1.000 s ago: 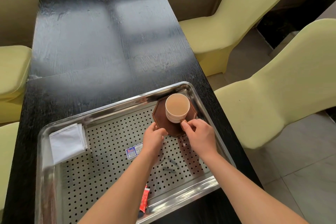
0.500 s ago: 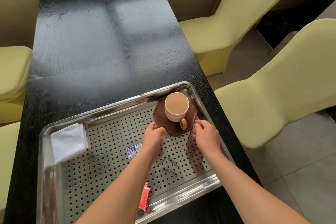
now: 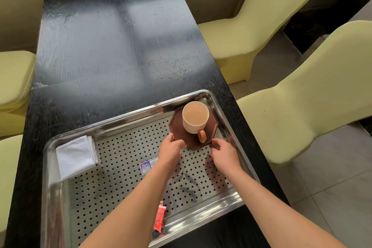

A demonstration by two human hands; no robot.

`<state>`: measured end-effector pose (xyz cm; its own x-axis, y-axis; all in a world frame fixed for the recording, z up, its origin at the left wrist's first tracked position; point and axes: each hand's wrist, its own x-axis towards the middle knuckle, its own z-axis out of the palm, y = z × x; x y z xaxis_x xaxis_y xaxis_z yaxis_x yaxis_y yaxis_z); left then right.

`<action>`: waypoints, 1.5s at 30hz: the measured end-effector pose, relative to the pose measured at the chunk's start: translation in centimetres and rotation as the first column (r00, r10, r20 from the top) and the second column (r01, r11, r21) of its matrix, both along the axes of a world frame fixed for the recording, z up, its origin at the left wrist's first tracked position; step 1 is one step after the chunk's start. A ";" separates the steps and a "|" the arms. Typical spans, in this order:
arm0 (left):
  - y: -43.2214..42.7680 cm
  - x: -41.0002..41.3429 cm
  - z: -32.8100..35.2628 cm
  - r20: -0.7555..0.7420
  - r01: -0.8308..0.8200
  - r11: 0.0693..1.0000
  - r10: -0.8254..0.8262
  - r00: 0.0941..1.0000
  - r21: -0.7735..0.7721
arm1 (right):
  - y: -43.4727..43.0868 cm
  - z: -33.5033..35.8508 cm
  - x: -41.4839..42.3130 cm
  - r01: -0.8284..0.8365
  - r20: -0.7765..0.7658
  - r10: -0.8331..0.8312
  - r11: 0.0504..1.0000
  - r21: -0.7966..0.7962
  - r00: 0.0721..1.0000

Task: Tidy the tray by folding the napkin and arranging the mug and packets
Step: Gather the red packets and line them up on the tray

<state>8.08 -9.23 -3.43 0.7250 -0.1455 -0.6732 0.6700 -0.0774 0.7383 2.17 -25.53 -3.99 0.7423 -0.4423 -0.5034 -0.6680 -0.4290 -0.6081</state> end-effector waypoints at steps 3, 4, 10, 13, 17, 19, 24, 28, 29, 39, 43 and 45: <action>0.1 -0.1 -0.1 0.006 0.008 1.000 -0.008 1.000 -0.009 | -0.1 0.0 0.1 -0.013 0.008 0.013 1.000 0.000 1.000; 0.2 -0.1 -0.2 0.001 0.002 1.000 -0.002 1.000 -0.009 | -0.1 0.0 0.1 -0.007 0.011 0.007 1.000 0.009 1.000; 2.4 -0.2 -0.7 0.058 0.025 0.983 -0.037 0.998 0.182 | 0.1 0.4 0.0 0.062 0.010 -0.062 0.996 0.061 0.998; 4.5 -1.0 -0.5 0.127 0.111 0.934 -0.162 0.978 0.341 | 0.8 0.8 -0.5 0.058 0.006 -0.059 0.995 0.081 0.998; 8.2 -3.2 0.4 0.223 0.143 0.847 -0.292 0.930 0.513 | 1.9 1.4 -1.6 0.006 -0.019 -0.005 0.995 0.104 1.000; 10.4 -5.1 0.6 0.216 0.132 0.827 -0.291 0.932 0.546 | 3.1 1.6 -2.6 -0.045 -0.025 0.049 0.989 0.140 0.998; 15.2 -10.6 -0.4 0.131 0.165 0.748 -0.319 0.939 0.642 | 7.3 1.7 -4.7 -0.287 -0.025 0.291 0.952 0.103 0.956; 17.0 -13.6 -1.4 0.061 0.234 0.677 -0.382 0.922 0.697 | 11.3 1.5 -6.4 -0.545 -0.064 0.547 0.837 0.040 0.835; 17.2 -14.1 -1.5 0.052 0.257 0.653 -0.414 0.909 0.712 | 12.3 1.4 -6.7 -0.618 -0.083 0.615 0.786 -0.001 0.784; 17.3 -14.9 -2.8 0.008 0.315 0.402 -0.627 0.779 0.860 | 17.3 -1.1 -8.6 -0.832 -0.257 0.801 0.464 -0.303 0.541; 17.3 -14.3 -3.2 0.026 0.309 0.390 -0.656 0.755 0.868 | 17.4 -1.9 -8.4 -0.809 -0.248 0.794 0.446 -0.383 0.555; 17.5 -14.1 -3.4 0.058 0.285 0.418 -0.641 0.765 0.862 | 17.0 -2.2 -8.1 -0.787 -0.239 0.768 0.493 -0.371 0.594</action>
<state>-5.99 8.26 -6.82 0.9018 -0.0921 -0.4223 0.0649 -0.9371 0.3430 -5.89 -8.55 -6.18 0.8731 0.1466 -0.4651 0.0425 -0.9730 -0.2268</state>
